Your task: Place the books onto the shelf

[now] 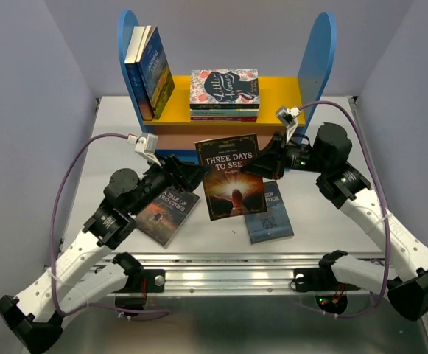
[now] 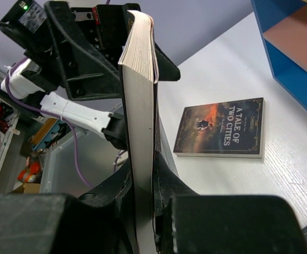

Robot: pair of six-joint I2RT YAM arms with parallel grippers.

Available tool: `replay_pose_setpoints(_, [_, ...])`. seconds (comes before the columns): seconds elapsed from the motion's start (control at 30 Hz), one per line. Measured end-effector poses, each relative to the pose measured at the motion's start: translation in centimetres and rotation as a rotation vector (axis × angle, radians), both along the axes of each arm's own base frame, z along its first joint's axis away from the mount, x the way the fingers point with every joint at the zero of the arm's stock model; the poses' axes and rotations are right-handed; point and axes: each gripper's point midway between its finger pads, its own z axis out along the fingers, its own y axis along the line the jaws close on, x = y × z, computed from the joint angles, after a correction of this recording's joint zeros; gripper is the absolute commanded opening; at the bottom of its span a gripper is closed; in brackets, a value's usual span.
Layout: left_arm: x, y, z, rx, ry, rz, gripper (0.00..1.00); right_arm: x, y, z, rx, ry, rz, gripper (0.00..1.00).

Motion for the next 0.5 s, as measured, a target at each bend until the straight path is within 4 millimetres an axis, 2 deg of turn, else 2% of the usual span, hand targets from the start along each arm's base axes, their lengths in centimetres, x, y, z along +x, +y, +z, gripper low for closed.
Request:
replay_pose_setpoints(0.07, [0.2, -0.5, 0.0, -0.013, -0.004, -0.041, 0.71, -0.2, 0.0, 0.0, 0.0, 0.002, 0.013, 0.01])
replay_pose_setpoints(0.1, [0.0, -1.0, 0.1, -0.024, -0.011, -0.078, 0.65, -0.3, 0.0, 0.0, 0.0, 0.002, 0.016, 0.01])
replay_pose_setpoints(0.2, [-0.4, -2.2, 0.2, -0.039, -0.022, -0.169, 0.61, 0.0, 0.2, -0.3, -0.005, 0.008, 0.014, 0.01])
replay_pose_setpoints(0.27, [-0.9, -2.9, 0.2, -0.041, -0.028, -0.227, 0.52, 0.5, 0.3, -0.7, -0.01, 0.012, 0.01, 0.01])
replay_pose_setpoints(0.3, [-1.1, -3.2, 0.1, -0.041, -0.028, -0.254, 0.43, 0.8, 0.5, -1.0, -0.017, 0.021, 0.01, 0.01])
replay_pose_setpoints(0.37, [-1.5, -3.4, 0.1, -0.044, -0.03, -0.28, 0.3, 1.3, 0.8, -1.4, -0.023, 0.029, 0.01, 0.01])
replay_pose_setpoints(0.43, [-1.4, -3.3, 0.0, -0.038, -0.034, -0.281, 0.07, 1.9, 1.1, -1.7, -0.027, 0.039, 0.009, 0.01])
replay_pose_setpoints(0.47, [-1.4, -3.2, -0.1, -0.039, -0.029, -0.279, 0.0, 2.2, 1.1, -1.8, -0.028, 0.038, 0.006, 0.01])
replay_pose_setpoints(0.5, [-1.3, -3.1, -0.1, -0.036, -0.029, -0.271, 0.0, 2.3, 1.2, -1.9, -0.029, 0.037, 0.003, 0.01])
